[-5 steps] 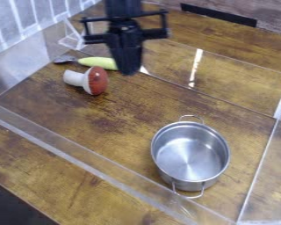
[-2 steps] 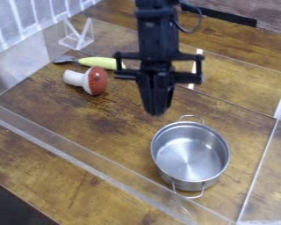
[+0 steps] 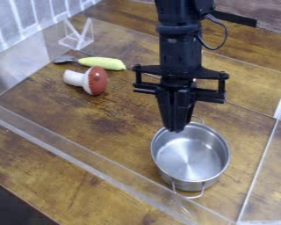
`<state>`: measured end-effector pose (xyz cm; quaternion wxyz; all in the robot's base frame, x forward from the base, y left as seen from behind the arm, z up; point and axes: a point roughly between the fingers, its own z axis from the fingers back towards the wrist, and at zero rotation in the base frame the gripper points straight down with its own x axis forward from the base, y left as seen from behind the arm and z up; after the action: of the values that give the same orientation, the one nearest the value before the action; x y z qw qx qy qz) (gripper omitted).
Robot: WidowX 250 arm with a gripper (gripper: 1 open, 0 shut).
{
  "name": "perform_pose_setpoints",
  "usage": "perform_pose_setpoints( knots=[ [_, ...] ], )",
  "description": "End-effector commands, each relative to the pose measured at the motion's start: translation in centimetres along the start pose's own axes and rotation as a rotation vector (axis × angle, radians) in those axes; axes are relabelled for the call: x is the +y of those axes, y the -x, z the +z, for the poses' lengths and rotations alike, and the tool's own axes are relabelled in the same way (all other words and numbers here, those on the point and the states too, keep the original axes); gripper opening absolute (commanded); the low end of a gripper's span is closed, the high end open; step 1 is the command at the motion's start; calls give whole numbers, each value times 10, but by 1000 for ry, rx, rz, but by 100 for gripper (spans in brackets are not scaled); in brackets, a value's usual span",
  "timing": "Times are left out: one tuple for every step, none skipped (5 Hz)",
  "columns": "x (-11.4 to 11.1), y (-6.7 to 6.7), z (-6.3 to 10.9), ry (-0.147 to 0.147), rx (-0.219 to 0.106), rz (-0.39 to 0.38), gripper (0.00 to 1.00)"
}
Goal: Put the mushroom in the silver pot
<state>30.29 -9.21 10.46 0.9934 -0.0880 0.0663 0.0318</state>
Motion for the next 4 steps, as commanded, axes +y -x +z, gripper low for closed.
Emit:
perform_pose_setpoints(
  knots=[
    [-3, 3, 7, -10, -47, -22, 0],
    [-1, 0, 3, -20, -53, -25, 0],
    [0, -2, -3, -30, -58, -29, 0],
    [2, -5, -6, -41, -65, -30, 0]
  ],
)
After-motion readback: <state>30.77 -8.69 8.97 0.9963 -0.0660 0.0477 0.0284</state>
